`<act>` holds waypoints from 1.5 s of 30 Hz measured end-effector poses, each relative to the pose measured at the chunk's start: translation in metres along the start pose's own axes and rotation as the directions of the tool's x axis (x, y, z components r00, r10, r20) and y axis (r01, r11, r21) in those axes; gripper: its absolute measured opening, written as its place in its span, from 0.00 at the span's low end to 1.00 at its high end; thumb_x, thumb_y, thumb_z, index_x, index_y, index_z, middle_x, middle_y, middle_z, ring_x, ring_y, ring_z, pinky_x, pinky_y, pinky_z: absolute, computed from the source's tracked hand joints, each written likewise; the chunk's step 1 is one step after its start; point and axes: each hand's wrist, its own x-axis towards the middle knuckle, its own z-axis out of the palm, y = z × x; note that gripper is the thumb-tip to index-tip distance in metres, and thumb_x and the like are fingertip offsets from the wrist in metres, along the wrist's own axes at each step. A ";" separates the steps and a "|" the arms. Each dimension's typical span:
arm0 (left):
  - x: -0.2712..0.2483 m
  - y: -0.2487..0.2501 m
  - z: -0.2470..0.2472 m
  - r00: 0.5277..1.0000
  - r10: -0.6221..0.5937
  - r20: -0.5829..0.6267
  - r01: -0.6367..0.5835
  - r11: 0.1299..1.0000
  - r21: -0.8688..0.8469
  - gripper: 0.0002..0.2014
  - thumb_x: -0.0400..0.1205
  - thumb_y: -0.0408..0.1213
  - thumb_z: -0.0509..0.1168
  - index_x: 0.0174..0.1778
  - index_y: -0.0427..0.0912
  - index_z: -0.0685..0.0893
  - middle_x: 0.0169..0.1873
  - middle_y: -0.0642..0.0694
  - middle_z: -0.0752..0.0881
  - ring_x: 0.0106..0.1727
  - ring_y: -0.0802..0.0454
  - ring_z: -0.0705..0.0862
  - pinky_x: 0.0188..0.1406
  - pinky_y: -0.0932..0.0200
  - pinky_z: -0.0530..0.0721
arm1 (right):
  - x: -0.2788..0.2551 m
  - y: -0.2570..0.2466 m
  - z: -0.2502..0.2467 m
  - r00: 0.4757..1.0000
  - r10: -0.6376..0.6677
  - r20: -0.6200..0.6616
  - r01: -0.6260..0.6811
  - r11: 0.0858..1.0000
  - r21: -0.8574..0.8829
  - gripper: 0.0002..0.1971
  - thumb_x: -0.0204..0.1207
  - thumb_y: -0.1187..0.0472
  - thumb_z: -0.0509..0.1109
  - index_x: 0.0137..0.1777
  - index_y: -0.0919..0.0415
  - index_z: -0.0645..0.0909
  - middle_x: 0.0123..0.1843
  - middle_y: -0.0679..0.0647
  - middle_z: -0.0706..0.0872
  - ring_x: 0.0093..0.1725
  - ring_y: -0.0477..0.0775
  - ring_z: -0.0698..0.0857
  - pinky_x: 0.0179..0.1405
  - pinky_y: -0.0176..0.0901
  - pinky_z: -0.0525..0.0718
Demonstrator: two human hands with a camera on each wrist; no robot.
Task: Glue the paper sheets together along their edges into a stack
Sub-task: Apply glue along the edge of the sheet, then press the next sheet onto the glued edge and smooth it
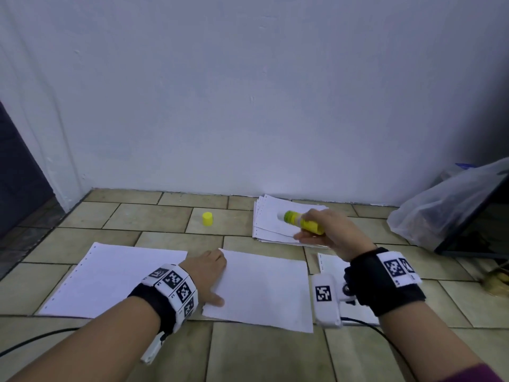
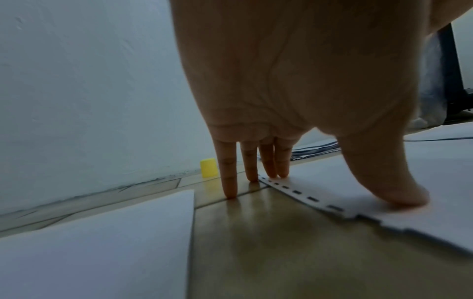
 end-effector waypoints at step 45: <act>0.004 -0.016 0.005 0.998 -0.060 -0.024 0.053 0.971 -0.233 0.44 0.69 0.52 0.77 0.78 0.51 0.62 0.73 0.53 0.63 0.70 0.51 0.73 0.69 0.52 0.75 | 0.048 0.057 -0.041 0.969 -0.207 -0.136 0.005 0.565 -0.825 0.12 0.72 0.63 0.74 0.56 0.59 0.84 0.57 0.54 0.86 0.55 0.52 0.83 0.51 0.35 0.74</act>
